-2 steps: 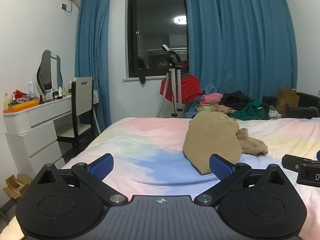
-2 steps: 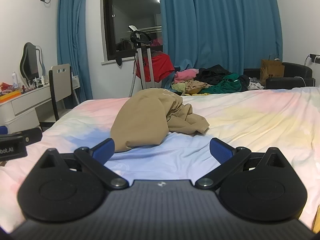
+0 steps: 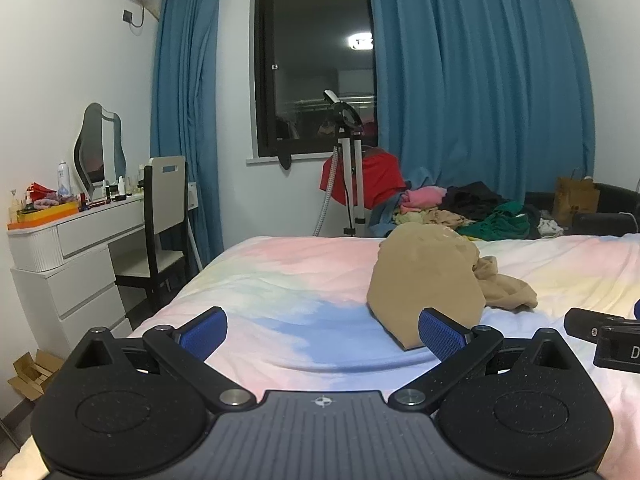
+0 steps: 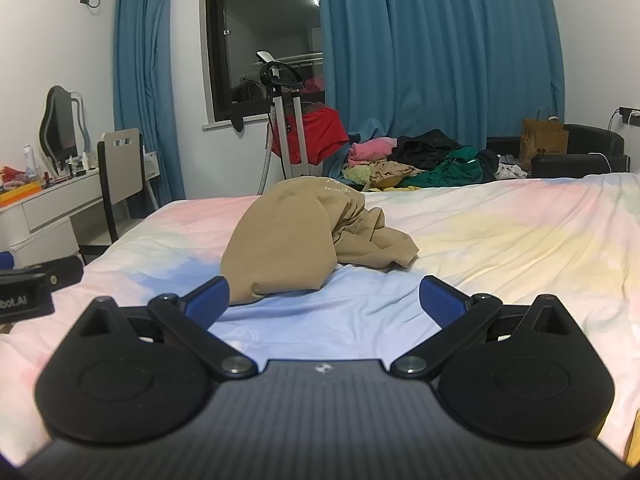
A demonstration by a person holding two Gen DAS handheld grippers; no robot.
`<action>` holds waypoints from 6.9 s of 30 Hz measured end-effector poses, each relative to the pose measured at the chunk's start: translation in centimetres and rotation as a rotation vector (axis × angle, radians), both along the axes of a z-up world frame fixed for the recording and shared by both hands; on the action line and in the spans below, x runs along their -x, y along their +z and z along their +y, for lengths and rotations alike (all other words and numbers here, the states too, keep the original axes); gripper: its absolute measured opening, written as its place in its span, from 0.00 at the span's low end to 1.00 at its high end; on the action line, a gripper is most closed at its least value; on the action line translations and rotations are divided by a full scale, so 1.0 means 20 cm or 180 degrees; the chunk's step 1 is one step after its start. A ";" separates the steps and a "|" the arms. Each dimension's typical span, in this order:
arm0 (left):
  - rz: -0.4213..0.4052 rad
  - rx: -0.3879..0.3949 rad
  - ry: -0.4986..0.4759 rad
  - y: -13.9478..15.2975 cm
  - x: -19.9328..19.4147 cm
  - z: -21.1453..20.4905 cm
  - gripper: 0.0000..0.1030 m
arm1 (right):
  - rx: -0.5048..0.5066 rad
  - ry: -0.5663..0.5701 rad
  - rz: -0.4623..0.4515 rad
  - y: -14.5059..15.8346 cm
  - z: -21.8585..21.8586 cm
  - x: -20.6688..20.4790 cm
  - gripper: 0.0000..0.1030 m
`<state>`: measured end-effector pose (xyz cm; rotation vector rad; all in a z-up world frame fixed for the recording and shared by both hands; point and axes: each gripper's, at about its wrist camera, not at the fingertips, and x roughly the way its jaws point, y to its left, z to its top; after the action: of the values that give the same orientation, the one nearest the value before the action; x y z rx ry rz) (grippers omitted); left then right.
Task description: Fold clothes
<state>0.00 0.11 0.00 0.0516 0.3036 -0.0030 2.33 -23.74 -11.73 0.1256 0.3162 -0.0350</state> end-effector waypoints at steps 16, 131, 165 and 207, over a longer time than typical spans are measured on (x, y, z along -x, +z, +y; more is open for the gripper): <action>-0.0101 -0.0099 0.0077 0.04 0.04 0.01 1.00 | 0.0067 -0.0300 -0.0627 0.15 0.04 0.11 1.00; 0.1441 0.1482 -0.0376 -0.24 -1.62 0.28 0.69 | -0.0947 0.0108 0.0277 -0.16 -0.33 -0.49 0.98; 0.0630 0.0646 -0.1378 0.05 0.14 0.12 0.02 | -0.0477 0.0819 0.0029 0.07 -0.13 -0.16 0.70; 0.0717 0.0628 -0.2079 -0.20 0.16 0.04 0.04 | 0.0066 0.0367 0.0884 0.03 -0.18 -0.14 0.05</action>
<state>-3.13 1.00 -3.94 -0.0477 0.4992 -0.6899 5.17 -27.37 -11.19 0.0815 0.5997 0.0592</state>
